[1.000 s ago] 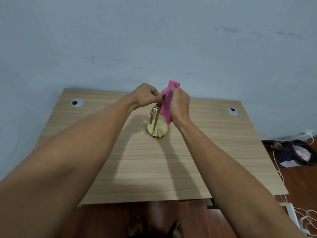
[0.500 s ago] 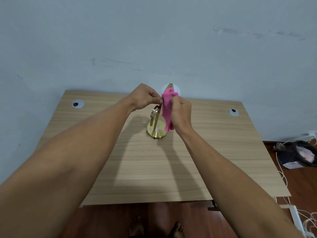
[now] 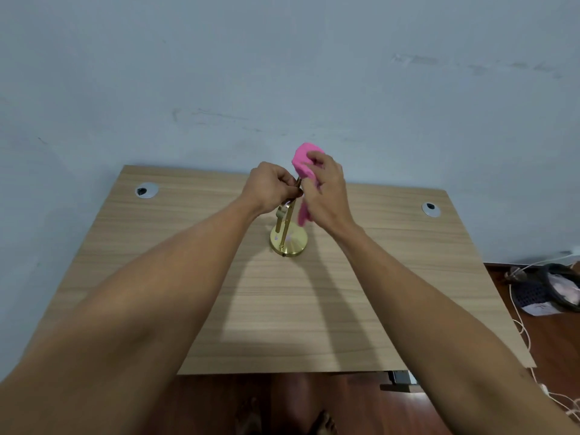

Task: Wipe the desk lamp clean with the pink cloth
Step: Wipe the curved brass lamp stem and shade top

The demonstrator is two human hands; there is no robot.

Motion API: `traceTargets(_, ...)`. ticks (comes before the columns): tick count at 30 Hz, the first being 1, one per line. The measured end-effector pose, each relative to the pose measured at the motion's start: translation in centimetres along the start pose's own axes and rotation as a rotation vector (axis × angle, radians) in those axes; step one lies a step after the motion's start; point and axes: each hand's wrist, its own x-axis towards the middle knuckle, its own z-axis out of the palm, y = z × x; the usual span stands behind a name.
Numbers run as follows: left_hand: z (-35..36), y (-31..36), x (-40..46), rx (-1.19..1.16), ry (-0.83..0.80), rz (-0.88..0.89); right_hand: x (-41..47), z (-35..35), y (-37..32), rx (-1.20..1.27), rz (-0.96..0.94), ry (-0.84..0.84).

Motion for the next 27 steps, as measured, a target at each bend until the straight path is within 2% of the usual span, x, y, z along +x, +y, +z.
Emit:
traceTargets(3,-0.4,0.2,0.1,0.060,-0.003,0.022,0.5,-0.4,0.4,-0.152,-0.090,-0.081)
traceTargets(10,-0.6,0.4,0.7,0.078,-0.024,-0.006,4.9,-3.7,0.8,-0.546,-0.380,-0.473)
traceTargets(14,-0.2,0.6,0.3,0.064,-0.016,0.005,6.3,-4.9,0.8,-0.632,-0.531,-0.519)
traceTargets(18,-0.7,0.5,0.3,0.046,-0.013,0.007,8.3,-5.9,-0.7,-0.687,-0.634,-0.655)
traceTargets(21,-1.4,0.2,0.8,0.104,0.013,0.010,9.2,-6.2,-1.1,-0.528,-0.513,-0.647)
traceTargets(24,-1.6,0.0,1.2,0.133,0.017,0.020,9.1,-6.8,0.4,-0.228,-0.247,-0.532)
traceTargets(27,-1.6,0.0,1.3,0.148,0.006,0.030,8.9,-8.7,2.3,0.036,-0.075,-0.366)
